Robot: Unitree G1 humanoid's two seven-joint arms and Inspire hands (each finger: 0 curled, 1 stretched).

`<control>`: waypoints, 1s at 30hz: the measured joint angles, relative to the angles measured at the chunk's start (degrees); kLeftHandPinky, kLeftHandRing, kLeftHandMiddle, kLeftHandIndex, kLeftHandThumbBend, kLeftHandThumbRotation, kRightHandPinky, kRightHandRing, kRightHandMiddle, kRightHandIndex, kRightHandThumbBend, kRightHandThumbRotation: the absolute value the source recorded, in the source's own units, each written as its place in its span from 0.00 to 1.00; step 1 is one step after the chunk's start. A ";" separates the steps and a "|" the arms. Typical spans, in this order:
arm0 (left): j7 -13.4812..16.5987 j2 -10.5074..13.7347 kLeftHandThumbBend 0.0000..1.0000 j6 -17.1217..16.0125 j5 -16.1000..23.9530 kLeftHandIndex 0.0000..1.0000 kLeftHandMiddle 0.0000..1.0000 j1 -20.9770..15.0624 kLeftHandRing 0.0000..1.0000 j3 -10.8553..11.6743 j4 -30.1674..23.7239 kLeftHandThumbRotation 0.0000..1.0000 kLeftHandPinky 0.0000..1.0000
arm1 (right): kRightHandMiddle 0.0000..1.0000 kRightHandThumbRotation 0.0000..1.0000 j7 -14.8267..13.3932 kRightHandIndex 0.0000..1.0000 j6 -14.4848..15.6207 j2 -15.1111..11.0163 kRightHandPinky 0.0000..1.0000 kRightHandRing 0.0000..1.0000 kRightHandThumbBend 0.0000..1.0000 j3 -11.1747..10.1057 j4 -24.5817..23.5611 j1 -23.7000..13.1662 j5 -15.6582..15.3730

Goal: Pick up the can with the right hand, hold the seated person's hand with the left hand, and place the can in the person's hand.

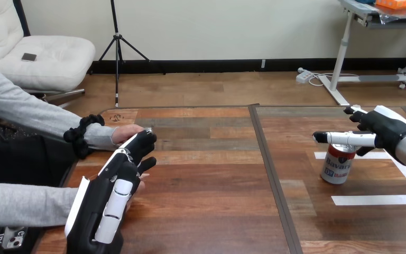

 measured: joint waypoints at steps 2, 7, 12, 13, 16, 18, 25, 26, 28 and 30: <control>0.03 0.00 0.65 0.00 0.01 0.83 0.88 0.00 0.91 0.00 0.00 0.86 0.87 | 1.00 0.53 0.06 1.00 0.00 0.00 0.77 1.00 1.00 0.05 -0.01 0.00 0.00; 0.32 -0.02 0.65 0.00 0.06 0.83 0.88 0.00 0.91 -0.01 0.00 0.86 0.87 | 1.00 0.52 0.14 1.00 0.00 0.00 0.76 1.00 1.00 0.40 -0.01 0.00 -0.02; 0.47 -0.03 0.64 0.00 0.06 0.84 0.88 0.00 0.91 -0.02 0.00 0.86 0.87 | 1.00 0.51 0.16 1.00 -0.02 0.00 0.75 1.00 1.00 0.75 -0.02 0.00 -0.21; 0.47 -0.03 0.64 0.00 0.06 0.84 0.88 0.00 0.91 -0.02 0.00 0.86 0.87 | 1.00 0.51 0.16 1.00 -0.04 0.00 0.75 1.00 1.00 0.83 -0.02 0.00 -0.28; 0.46 -0.03 0.65 -0.01 0.00 0.84 0.88 0.00 0.92 -0.02 0.00 0.86 0.88 | 1.00 0.52 0.16 1.00 -0.25 0.00 0.74 0.99 1.00 1.18 -0.03 0.01 -0.70; 0.45 -0.03 0.65 -0.01 0.00 0.84 0.88 0.00 0.92 -0.03 0.00 0.86 0.88 | 1.00 0.52 0.18 1.00 -0.57 0.00 0.74 0.99 1.00 1.38 -0.03 0.06 -0.97; 0.45 0.00 0.65 -0.01 0.00 0.84 0.89 0.00 0.92 -0.04 0.00 0.86 0.89 | 1.00 0.51 0.24 1.00 -1.85 0.00 0.73 0.99 1.00 1.75 -0.04 0.28 -1.49; 0.45 0.00 0.65 -0.01 0.00 0.84 0.89 0.00 0.92 -0.04 0.00 0.86 0.89 | 1.00 0.51 0.24 1.00 -1.96 0.00 0.73 0.99 1.00 1.81 -0.04 0.30 -1.54; 0.45 0.01 0.64 -0.01 0.00 0.85 0.89 0.00 0.92 -0.04 0.00 0.86 0.89 | 1.00 0.50 0.24 1.00 -2.12 0.00 0.72 0.98 1.00 1.89 -0.04 0.32 -1.63; 0.45 0.01 0.64 -0.01 0.00 0.85 0.89 0.00 0.92 -0.04 0.00 0.86 0.89 | 1.00 0.49 0.24 1.00 -2.30 0.00 0.72 0.97 1.00 1.99 -0.04 0.35 -1.69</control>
